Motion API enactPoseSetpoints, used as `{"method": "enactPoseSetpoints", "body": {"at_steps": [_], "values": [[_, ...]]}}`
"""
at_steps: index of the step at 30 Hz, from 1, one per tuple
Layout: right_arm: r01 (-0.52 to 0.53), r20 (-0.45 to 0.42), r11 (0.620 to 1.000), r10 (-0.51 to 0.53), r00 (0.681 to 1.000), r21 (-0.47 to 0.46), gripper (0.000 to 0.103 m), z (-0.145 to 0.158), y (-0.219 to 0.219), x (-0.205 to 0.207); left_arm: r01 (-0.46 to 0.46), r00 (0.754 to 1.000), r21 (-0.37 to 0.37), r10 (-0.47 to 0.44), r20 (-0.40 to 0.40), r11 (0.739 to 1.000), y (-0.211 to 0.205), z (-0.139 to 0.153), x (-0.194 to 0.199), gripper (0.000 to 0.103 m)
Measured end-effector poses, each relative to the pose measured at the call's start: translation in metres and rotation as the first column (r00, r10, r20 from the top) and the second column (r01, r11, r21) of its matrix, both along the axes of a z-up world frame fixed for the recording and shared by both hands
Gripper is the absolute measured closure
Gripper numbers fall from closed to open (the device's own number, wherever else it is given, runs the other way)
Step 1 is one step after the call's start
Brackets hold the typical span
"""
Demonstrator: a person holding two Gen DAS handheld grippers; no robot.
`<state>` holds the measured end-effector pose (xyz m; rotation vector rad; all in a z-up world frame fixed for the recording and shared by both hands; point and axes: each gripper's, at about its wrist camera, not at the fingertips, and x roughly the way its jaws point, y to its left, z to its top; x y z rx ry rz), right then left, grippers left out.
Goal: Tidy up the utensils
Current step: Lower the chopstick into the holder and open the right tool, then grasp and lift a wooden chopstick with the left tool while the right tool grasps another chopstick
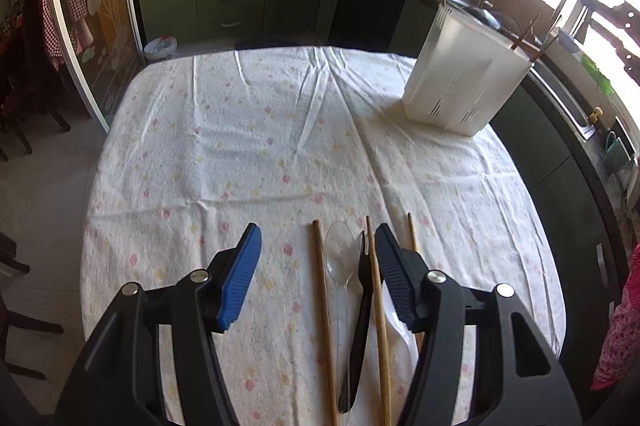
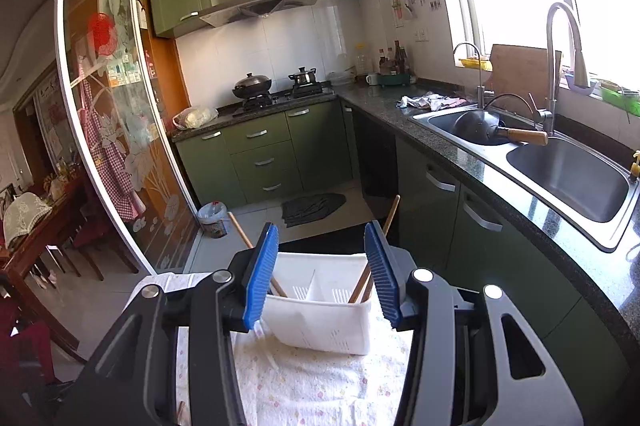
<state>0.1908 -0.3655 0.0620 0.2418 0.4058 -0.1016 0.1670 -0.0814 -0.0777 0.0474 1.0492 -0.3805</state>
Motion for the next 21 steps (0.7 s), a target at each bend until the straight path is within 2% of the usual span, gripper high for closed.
{"method": "enactPoseSetpoints", "body": {"at_steps": [3,6,9,12,17,19,21], "values": [[-0.078,-0.040,0.997,0.078,0.996,0.000,0.052,-0.012,0.019,-0.030,0.005,0.985,0.045,0.003,-0.173,0.999,-0.003,-0.036,0.011,0.051],[-0.142,-0.094,0.990,0.143,0.985,0.016,0.052,-0.030,0.035,-0.052,-0.016,0.961,0.083,0.039,-0.273,0.996,-0.004,-0.057,0.021,0.066],[-0.186,-0.131,0.981,0.191,0.973,0.049,0.052,-0.046,0.042,-0.069,-0.009,0.964,0.129,0.042,-0.263,0.992,-0.007,-0.057,0.022,0.067],[-0.203,-0.147,0.977,0.210,0.967,0.062,0.052,-0.055,0.046,-0.081,0.003,0.956,0.150,0.041,-0.290,0.989,-0.010,-0.058,0.023,0.067],[-0.199,-0.151,0.978,0.207,0.967,0.068,0.052,-0.056,0.045,-0.087,0.028,0.952,0.184,0.030,-0.306,0.983,-0.021,-0.060,0.020,0.069],[-0.201,-0.161,0.977,0.209,0.965,0.065,0.052,-0.054,0.044,-0.084,0.042,0.956,0.228,0.027,-0.291,0.973,-0.031,-0.062,0.020,0.088],[-0.209,-0.177,0.976,0.216,0.960,0.057,0.050,-0.055,0.048,-0.082,0.048,0.951,0.239,0.028,-0.308,0.970,-0.035,-0.061,0.020,0.096]]}}
